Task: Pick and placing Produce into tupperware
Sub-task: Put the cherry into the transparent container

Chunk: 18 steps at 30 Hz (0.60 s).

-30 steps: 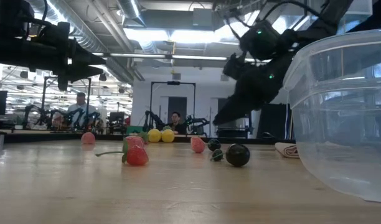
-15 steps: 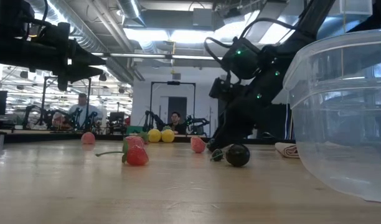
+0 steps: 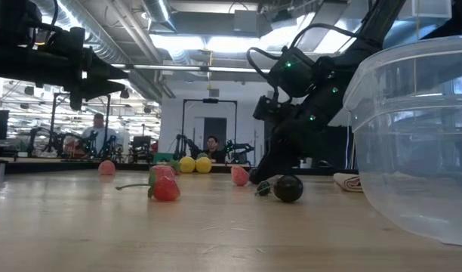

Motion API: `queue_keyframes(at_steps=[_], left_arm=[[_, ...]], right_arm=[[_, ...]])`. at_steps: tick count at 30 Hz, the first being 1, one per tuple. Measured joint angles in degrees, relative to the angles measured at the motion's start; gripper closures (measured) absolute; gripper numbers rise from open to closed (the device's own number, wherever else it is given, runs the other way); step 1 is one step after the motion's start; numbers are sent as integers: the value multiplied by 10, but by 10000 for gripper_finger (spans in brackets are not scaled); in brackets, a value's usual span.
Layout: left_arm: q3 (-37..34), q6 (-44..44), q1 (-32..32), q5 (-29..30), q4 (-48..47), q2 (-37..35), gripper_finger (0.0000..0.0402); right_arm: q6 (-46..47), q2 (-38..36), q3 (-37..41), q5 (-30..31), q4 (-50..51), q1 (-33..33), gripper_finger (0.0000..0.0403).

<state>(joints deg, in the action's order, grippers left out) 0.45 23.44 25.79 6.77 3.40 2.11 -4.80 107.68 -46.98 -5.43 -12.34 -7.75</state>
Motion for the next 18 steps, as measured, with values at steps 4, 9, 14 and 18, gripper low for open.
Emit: queue_keyframes(at_steps=[4, 9, 14, 18], left_arm=[[0, 0, 0, 0, 0, 0, 237], [0, 0, 0, 0, 0, 0, 237], [0, 0, 0, 0, 0, 0, 237], [0, 0, 0, 0, 0, 0, 237]], right_arm=[[0, 0, 0, -1, -3, 0, 280], [17, 0, 0, -1, -3, 0, 292], [47, -3, 1, -1, -5, 0, 290], [88, -42, 5, -9, 31, 2, 291]])
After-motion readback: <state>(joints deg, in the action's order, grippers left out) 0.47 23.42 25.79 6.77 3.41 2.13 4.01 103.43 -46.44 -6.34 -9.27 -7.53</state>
